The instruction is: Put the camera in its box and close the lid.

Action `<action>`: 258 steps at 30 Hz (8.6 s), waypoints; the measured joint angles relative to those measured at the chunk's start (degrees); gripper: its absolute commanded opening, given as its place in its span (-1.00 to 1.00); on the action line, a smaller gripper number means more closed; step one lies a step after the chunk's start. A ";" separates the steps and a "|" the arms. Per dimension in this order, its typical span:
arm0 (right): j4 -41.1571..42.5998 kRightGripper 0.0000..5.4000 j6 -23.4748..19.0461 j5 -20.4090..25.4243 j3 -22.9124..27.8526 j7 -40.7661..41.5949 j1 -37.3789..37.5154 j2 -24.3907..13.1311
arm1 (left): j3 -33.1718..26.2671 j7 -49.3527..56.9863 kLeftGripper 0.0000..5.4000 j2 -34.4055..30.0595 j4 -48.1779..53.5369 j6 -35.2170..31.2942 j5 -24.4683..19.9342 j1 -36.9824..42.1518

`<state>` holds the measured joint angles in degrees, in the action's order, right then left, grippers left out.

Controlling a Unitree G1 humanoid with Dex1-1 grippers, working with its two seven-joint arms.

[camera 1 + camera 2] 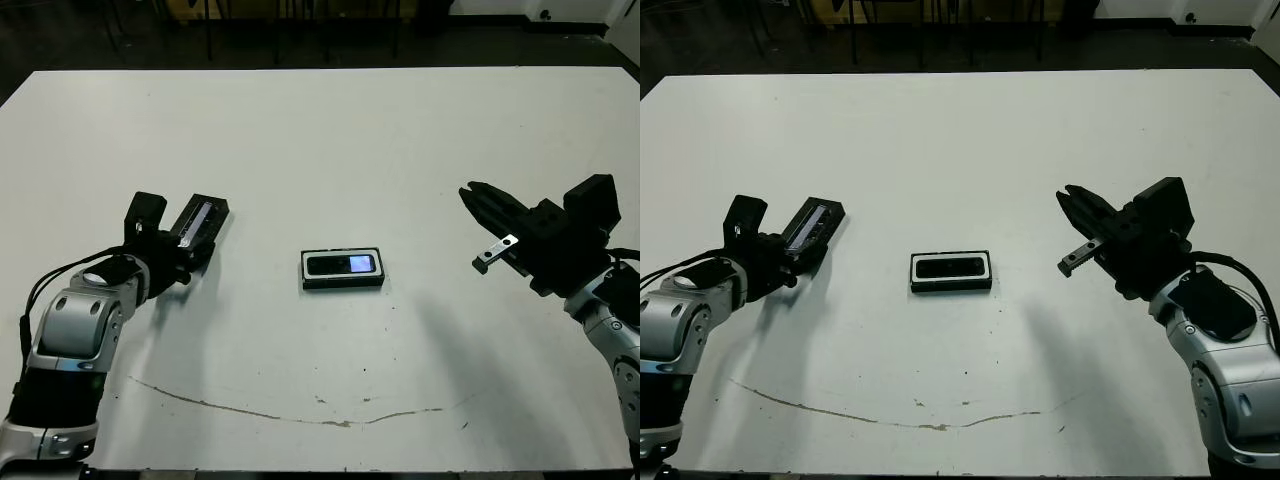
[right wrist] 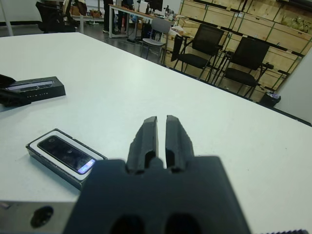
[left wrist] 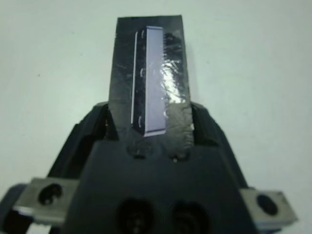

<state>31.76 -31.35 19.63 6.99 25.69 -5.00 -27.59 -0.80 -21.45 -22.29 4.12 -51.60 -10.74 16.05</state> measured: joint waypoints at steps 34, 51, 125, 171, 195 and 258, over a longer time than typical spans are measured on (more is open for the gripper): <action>-3.08 -1.00 0.60 -0.98 -0.92 -3.08 0.37 1.12 | 14.93 -46.73 0.03 -9.13 -22.20 31.00 -0.20 23.95; -3.71 -1.00 1.08 -1.07 -0.91 -3.02 0.44 1.14 | 14.42 -55.08 0.03 -2.66 -34.73 33.83 -2.37 24.95; -1.40 -1.00 -0.79 -0.03 0.35 -1.95 0.95 1.01 | 20.13 -55.74 0.03 3.78 -40.06 37.01 3.60 23.98; -1.46 -1.00 -1.19 0.26 0.85 -1.07 0.88 0.84 | 26.77 -53.13 0.03 9.71 -47.27 43.09 11.28 31.03; -1.39 -1.00 -0.91 -0.16 0.27 -1.07 0.86 0.81 | 31.15 -52.75 0.03 12.98 -52.52 42.07 16.67 36.47; -3.34 -1.00 2.40 -0.05 -1.51 -4.23 0.67 5.95 | 9.41 9.19 -0.37 20.81 16.93 20.96 -1.58 1.51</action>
<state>28.42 -28.95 19.59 5.49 21.46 -4.33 -21.64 8.61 -12.26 -1.49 21.05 -30.65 -12.32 17.55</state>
